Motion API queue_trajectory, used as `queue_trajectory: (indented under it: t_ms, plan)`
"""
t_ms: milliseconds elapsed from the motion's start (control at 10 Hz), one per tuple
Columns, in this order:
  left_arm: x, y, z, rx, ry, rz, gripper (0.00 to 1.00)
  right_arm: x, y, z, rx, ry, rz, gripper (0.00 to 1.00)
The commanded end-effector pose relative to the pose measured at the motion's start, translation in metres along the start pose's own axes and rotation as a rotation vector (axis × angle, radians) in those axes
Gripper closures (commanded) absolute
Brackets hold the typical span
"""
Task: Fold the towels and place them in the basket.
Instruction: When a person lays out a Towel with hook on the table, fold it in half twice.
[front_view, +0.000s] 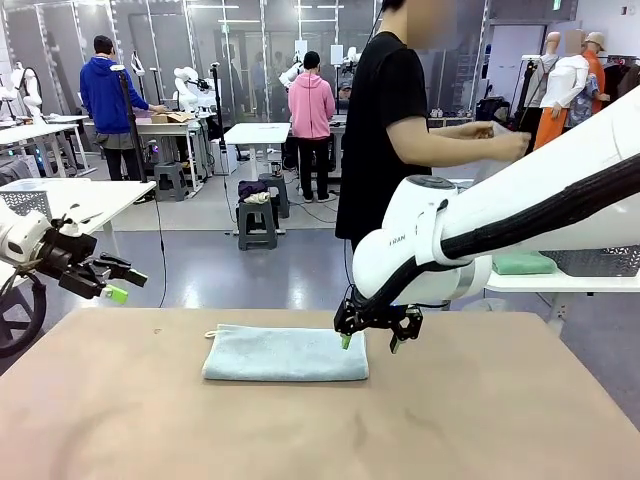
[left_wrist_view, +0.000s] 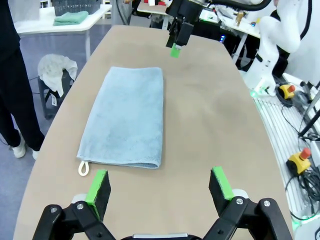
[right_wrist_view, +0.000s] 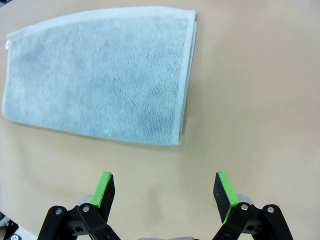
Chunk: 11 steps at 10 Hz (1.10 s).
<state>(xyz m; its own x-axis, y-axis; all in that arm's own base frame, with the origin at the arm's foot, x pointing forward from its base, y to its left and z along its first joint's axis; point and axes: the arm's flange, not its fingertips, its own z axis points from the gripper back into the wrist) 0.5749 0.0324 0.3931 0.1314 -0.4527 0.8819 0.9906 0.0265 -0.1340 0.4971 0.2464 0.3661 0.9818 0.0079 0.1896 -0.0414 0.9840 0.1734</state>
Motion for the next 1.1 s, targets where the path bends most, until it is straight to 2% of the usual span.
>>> queue_trajectory:
  t_ms: [0, 300, 800, 900, 1000]
  plan:
    - [0.005, -0.001, 0.001, 0.009, 0.005, -0.011, 0.00, 0.018, 0.018, -0.023, -0.039, -0.046, -0.069, 0.00]
    - [0.005, -0.001, 0.001, 0.009, 0.005, -0.011, 0.00, 0.041, 0.025, -0.055, -0.068, -0.102, -0.107, 0.00]
    - [0.005, -0.001, 0.001, 0.009, 0.005, -0.011, 0.00, 0.066, 0.021, -0.076, -0.105, -0.058, -0.124, 0.00]
    - [0.005, -0.001, 0.001, 0.009, 0.005, -0.011, 0.00, 0.067, 0.021, -0.078, -0.105, -0.056, -0.125, 0.03]
    - [0.005, -0.001, 0.001, 0.009, 0.005, -0.011, 0.00, 0.068, 0.021, -0.080, -0.109, -0.057, -0.128, 0.20]
